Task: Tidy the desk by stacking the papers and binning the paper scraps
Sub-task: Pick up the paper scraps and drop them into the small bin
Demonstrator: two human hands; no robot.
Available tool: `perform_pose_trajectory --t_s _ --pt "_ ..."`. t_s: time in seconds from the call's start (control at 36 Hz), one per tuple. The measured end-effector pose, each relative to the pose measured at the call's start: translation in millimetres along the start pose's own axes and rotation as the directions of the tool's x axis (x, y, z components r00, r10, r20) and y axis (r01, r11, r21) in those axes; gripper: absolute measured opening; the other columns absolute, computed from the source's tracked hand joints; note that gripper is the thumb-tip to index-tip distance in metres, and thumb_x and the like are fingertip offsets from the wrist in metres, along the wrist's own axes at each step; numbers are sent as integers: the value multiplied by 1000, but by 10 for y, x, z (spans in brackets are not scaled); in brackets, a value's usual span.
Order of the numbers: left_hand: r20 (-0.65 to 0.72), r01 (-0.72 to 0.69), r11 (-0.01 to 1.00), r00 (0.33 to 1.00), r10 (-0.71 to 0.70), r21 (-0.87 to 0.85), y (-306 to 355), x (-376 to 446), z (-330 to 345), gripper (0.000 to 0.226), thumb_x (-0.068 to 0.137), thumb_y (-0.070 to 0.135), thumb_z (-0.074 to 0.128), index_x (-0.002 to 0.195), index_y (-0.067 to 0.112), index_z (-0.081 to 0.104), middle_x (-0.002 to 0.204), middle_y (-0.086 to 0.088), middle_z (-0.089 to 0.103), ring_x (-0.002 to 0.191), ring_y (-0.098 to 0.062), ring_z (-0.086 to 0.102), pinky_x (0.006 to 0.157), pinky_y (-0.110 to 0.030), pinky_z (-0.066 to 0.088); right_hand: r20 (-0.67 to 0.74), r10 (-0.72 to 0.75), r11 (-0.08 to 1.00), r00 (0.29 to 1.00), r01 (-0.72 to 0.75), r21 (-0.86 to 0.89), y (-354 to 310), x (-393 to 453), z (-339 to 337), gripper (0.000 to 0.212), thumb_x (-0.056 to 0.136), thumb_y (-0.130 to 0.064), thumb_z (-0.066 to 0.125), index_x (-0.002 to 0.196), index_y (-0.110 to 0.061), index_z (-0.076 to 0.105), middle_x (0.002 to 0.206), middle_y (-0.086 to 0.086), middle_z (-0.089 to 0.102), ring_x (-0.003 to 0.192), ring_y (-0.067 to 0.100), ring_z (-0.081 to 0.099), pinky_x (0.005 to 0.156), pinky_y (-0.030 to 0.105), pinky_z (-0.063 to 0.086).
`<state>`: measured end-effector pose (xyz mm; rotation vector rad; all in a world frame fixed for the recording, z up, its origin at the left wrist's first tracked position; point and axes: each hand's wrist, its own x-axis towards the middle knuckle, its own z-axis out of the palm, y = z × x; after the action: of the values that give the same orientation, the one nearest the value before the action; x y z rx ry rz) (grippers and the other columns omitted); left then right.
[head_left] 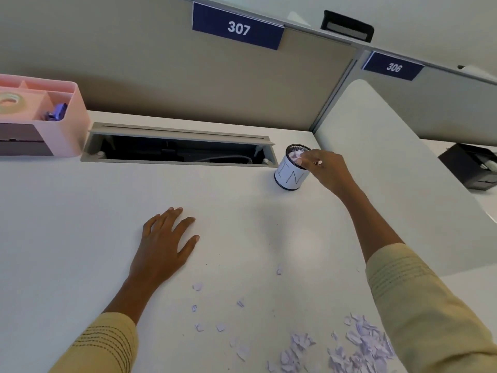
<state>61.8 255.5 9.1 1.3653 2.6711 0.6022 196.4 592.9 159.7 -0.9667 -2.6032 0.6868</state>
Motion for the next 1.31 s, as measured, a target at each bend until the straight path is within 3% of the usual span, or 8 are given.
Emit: perform_pose_trajectory --t_s 0.08,0.28,0.53,0.67,0.83,1.0,1.11,1.31 --pt "-20 -15 1000 1000 15 -1 -11 -10 4 62 94 56 27 126 16 61 139 -12 50 132 -30 43 110 -45 27 19 53 998 998 -53 46 76 -349 -130 29 80 -25 75 106 -13 69 103 1 68 90 15 61 69 2 39" --pt "-31 -23 1000 999 24 12 -11 -19 18 60 90 53 31 128 15 59 141 -14 48 134 -31 39 112 -44 21 263 360 927 895 -376 12 574 -1480 -386 40 65 -26 87 101 -21 69 102 6 64 77 14 60 69 19 48" --pt "-39 -38 999 998 39 25 -9 -21 20 63 91 54 27 132 15 54 145 -15 43 138 -31 33 113 -43 17 209 615 788 760 -603 -124 1092 -2702 -421 51 61 -39 86 104 -23 64 105 8 56 92 21 56 75 28 45" --pt "-46 -46 999 998 47 28 0 -22 24 63 91 54 27 132 15 54 145 -15 43 137 -31 33 114 -43 17 246 692 716 679 -690 -110 1135 -2858 -281 46 66 -41 83 101 -20 61 90 4 56 86 22 58 62 29 53" --pt "-54 -47 999 997 48 25 0 -25 16 62 91 54 29 131 14 55 144 -15 44 136 -33 35 112 -44 19 206 602 791 772 -612 -18 1063 -2710 -66 28 69 -19 83 88 -10 65 72 10 59 59 16 55 42 12 44" --pt "-60 -33 999 998 35 22 19 -25 8 61 90 54 30 129 15 57 142 -15 45 135 -33 37 112 -44 20 220 530 842 819 -538 -25 982 -2356 149 8 72 -10 79 78 -10 73 68 9 68 57 18 62 64 23 49" --pt "-54 -23 999 998 24 23 6 -26 14 60 90 54 31 128 15 58 142 -14 46 134 -32 38 112 -43 20 276 500 839 821 -539 81 864 -2037 197 8 72 -7 78 78 -9 73 73 11 70 54 12 63 55 14 50" --pt "-41 -11 1000 999 11 23 3 -14 19 58 91 53 33 127 15 60 140 -13 49 132 -30 41 111 -42 22 294 365 777 883 -463 426 505 -1257 30 11 73 6 73 84 5 71 78 11 74 84 25 69 69 27 56"
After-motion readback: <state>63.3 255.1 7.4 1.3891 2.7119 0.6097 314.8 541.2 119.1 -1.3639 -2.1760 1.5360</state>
